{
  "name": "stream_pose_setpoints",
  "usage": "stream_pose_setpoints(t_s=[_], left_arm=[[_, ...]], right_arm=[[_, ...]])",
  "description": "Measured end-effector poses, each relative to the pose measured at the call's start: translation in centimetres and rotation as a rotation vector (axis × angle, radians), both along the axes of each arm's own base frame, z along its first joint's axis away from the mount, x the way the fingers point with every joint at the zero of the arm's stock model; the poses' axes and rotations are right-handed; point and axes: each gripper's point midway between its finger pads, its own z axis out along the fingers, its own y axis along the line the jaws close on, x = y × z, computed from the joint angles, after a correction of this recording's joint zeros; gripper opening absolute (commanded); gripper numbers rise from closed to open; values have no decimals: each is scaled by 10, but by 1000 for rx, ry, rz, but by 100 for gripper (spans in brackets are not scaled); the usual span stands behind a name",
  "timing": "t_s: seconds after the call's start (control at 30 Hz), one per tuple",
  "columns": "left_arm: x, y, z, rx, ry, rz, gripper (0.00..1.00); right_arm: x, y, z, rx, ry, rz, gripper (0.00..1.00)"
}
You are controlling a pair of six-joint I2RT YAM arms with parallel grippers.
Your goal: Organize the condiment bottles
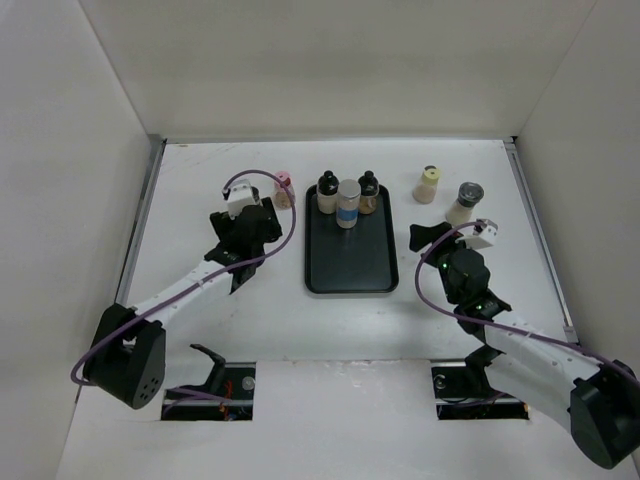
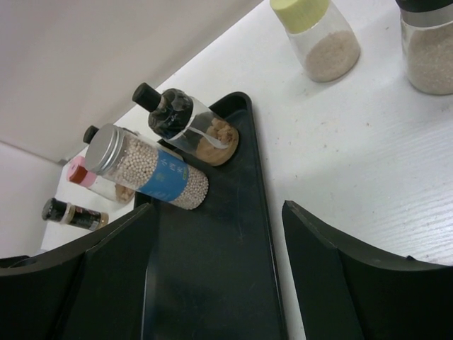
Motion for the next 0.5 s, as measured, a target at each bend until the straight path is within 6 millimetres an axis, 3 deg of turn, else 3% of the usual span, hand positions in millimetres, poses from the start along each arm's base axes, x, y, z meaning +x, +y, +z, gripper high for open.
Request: stream_pose_setpoints(t_s=[0.5], left_arm=[[12,32,-48,11,78,121,84]], right_arm=[[0,6,-8,-13,23,21,78]])
